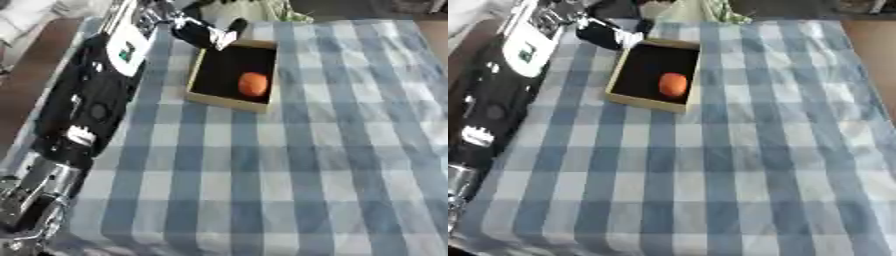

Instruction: Pick up objects on the table and place them in the box.

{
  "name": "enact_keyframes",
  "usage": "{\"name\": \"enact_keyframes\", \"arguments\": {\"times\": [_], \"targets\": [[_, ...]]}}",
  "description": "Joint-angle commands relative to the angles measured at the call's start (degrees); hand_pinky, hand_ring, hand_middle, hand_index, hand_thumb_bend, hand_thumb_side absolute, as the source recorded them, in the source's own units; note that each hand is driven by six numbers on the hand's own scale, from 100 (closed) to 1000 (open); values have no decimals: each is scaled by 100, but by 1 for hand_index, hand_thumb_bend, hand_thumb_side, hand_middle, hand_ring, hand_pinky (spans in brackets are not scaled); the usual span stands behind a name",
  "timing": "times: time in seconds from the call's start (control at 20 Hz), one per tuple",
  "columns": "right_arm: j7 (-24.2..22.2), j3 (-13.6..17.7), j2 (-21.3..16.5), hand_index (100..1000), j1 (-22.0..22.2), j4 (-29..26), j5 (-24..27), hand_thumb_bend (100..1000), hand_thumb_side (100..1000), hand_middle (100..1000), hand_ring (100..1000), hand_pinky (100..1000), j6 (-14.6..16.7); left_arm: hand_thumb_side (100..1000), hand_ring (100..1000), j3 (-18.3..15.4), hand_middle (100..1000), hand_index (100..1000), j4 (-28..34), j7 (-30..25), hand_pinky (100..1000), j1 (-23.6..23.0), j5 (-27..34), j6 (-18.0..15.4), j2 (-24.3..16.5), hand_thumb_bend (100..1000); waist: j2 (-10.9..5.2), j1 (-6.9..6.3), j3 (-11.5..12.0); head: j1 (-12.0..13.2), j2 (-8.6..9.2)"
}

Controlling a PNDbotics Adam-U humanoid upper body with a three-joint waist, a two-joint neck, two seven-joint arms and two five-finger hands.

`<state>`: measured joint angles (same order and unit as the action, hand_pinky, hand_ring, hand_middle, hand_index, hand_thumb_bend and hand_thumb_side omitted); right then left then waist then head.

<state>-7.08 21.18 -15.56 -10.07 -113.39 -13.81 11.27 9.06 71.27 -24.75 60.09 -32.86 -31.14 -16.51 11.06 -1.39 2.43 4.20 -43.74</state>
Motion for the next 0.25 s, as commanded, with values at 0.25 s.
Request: {"name": "enact_keyframes", "arguments": {"times": [0.25], "targets": [[252,88,-515,732,-94,-120,-218,100,708,737,710,724,98,440,679,120,662,813,1986,-333,562,-586,2530,579,-1116,100,-150,26,73,-153,-38]]}}
